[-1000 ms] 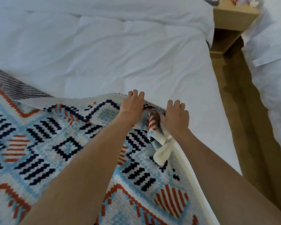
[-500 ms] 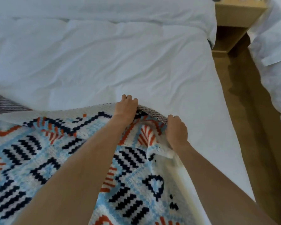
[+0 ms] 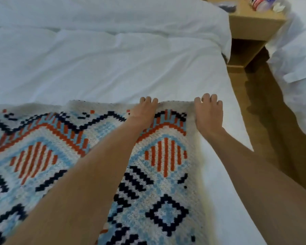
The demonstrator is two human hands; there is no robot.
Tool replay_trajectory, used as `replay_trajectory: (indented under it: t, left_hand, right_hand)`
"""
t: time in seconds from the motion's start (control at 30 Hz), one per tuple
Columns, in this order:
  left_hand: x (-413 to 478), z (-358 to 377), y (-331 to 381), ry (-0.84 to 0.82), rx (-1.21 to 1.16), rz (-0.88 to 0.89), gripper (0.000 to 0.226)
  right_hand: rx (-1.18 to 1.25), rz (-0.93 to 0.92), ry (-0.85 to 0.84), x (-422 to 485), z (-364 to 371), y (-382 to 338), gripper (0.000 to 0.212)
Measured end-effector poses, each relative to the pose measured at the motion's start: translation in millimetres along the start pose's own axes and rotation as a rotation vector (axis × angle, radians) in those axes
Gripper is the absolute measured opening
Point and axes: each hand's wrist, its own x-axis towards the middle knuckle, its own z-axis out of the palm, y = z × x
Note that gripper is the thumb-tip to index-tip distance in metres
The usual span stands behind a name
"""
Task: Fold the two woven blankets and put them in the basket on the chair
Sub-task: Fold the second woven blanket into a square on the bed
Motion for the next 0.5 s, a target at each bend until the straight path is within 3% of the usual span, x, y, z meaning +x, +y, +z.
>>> replay_trajectory:
  t: [0.1,0.23,0.37,0.43,0.5]
  left_hand:
    - [0.5,27.8,-7.4,-0.042,0.038,-0.006,0.065]
    - [9.9,45.0,-9.2,0.007,-0.026,-0.023,0.066]
    - [8.8,58.3,-4.2,0.071,0.08,-0.041,0.051]
    - [7.2,59.5,-4.3,0.121,0.173,-0.011,0.046]
    - [5.8,54.7,-5.2,0.159,0.277,0.03,0.042]
  right_hand:
    - [0.02,-0.019,0.057,-7.0,28.0,-14.3,0.026]
    - [0.366,0.002,-0.086,-4.2,58.2,-12.9,0.062]
    - [0.477,-0.017,-0.155,0.5,78.8,-8.5,0.084]
    - [0.5,-0.006,-0.216,5.4,80.8,-6.2,0.08]
    - [0.456,0.013,-0.212,8.2,80.3,-4.3,0.053]
